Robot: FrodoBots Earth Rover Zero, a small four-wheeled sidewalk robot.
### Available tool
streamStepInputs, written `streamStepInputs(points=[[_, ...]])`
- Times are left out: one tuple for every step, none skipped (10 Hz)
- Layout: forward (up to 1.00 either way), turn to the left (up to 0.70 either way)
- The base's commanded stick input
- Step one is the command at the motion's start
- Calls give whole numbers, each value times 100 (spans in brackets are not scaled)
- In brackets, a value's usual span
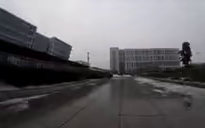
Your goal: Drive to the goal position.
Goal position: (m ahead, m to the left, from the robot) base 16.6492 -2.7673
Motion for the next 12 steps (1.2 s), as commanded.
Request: streamStepInputs(points=[[100, 0], [100, -17], [100, -27], [100, -27], [100, -27], [100, -27], [100, -11], [100, 0], [100, 0], [100, 0], [100, 0], [100, 0]])
